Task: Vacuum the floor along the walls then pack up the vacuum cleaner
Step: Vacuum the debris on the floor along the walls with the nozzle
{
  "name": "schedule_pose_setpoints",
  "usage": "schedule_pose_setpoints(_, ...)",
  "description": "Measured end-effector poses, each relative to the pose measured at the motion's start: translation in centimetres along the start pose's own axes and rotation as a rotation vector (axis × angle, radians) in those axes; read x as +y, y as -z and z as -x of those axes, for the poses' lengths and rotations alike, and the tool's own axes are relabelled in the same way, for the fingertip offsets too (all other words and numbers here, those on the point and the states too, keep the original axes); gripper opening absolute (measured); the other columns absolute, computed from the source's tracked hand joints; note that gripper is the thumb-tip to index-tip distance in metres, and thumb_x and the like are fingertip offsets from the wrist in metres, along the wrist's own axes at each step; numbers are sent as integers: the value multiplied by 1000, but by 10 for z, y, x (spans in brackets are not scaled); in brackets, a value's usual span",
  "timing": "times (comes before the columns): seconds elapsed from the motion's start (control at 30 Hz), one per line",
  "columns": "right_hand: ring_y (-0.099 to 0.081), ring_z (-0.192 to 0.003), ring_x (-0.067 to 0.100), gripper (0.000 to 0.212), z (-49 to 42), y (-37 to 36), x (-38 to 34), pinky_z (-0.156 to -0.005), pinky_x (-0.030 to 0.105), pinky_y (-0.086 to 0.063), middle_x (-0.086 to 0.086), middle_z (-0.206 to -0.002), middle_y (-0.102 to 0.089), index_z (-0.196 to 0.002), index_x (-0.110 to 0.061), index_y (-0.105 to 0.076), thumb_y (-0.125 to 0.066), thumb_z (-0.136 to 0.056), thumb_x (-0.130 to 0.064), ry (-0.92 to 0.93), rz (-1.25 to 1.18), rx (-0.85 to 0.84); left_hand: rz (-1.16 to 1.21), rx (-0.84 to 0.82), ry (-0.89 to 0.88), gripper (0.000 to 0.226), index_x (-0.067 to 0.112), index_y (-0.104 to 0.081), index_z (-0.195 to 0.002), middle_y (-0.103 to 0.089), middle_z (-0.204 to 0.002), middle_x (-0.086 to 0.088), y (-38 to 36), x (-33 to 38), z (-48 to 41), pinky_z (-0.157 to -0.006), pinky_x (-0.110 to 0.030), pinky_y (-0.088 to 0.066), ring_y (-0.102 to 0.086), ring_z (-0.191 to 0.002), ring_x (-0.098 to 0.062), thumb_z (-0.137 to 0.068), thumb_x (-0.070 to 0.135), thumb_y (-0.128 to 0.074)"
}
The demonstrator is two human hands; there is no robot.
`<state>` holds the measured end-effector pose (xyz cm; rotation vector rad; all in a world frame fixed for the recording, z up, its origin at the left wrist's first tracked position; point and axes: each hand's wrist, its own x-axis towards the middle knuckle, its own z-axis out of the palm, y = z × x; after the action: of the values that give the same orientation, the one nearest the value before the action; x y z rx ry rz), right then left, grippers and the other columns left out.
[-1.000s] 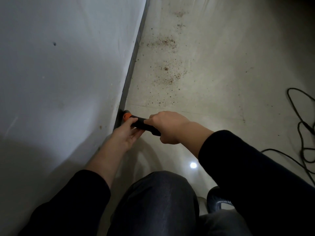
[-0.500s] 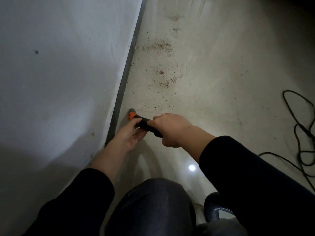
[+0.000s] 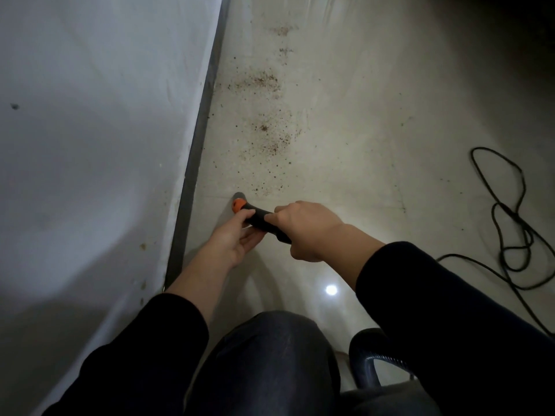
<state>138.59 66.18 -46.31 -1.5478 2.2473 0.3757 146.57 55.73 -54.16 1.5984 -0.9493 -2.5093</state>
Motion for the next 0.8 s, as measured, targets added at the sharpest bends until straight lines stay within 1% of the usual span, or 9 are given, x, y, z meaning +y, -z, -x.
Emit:
schedule_pose_setpoints(0.07,-51,-80,22,34,2,-1,2,-52,29,-31,5,-104,-56,-122,-17,-53,-55,-89,-10,-7,2,0,-3,0,2,7,7,-57,-93,-65,-93,-19,-4,-1,0,-88,-32,-51,-66,-86,-24,-96,13,-58)
schedule_pose_setpoints(0.17,-52,-80,22,32,5,-3,6,-47,26,-24,4,-102,-56,-119,-17,-54,-55,-88,-10,-21,-9,-6,-9,-1,5,7,9,-57,-90,-65,-91,-17,-10,-2,0,-89,-32,-51,-65,-89,-26,-96,12,-57)
schedule_pose_setpoints(0.27,-50,-80,21,32,7,-3,10,-47,25,-23,4,-103,-56,-119,-18,-54,-55,-88,-10,-32,-21,-9,-13,-8,11,7,8,-57,-90,-65,-89,-17,-15,-4,1,-89,-32,-51,-66,-85,-24,-96,12,-57)
schedule_pose_setpoints(0.37,-53,-82,22,32,11,-3,13,-47,25,-25,4,-103,-56,-119,-18,-54,-55,-88,-10,-43,-21,-9,-4,-8,18,10,12,-56,-86,-65,-89,-18,-20,-6,2,-95,-35,-51,-65,-87,-26,-95,11,-57)
schedule_pose_setpoints(0.43,-52,-81,21,32,13,-4,15,-47,25,-24,4,-103,-56,-118,-18,-54,-55,-88,-10,-52,-18,-7,-7,-12,21,10,12,-56,-86,-65,-90,-18,-23,-8,3,-97,-36,-51,-66,-85,-25,-95,11,-58)
schedule_pose_setpoints(0.53,-51,-81,21,31,18,-4,18,-47,25,-25,4,-104,-57,-118,-18,-54,-54,-88,-9,-69,-17,-17,-7,-24,29,10,13,-57,-85,-65,-88,-17,-29,-11,3,-94,-35,-52,-66,-83,-24,-95,11,-59)
schedule_pose_setpoints(0.67,-51,-81,21,32,25,-6,23,-53,27,-30,4,-103,-57,-119,-18,-55,-54,-88,-9,-97,-34,-17,-24,-36,44,8,11,-58,-86,-66,-88,-16,-36,-16,2,-86,-32,-53,-67,-82,-23,-95,12,-59)
schedule_pose_setpoints(0.73,-52,-81,22,33,27,-7,25,-55,28,-32,4,-102,-57,-120,-18,-54,-54,-88,-9,-111,-32,-21,-31,-41,49,8,10,-58,-87,-66,-88,-16,-40,-17,0,-86,-33,-53,-67,-81,-23,-94,12,-59)
schedule_pose_setpoints(0.8,-54,-82,22,32,29,-8,26,-56,29,-33,5,-101,-56,-119,-17,-55,-54,-88,-9,-123,-33,-32,-41,-47,50,8,9,-58,-87,-67,-87,-17,-42,-19,-1,-88,-33,-53,-67,-81,-24,-94,12,-60)
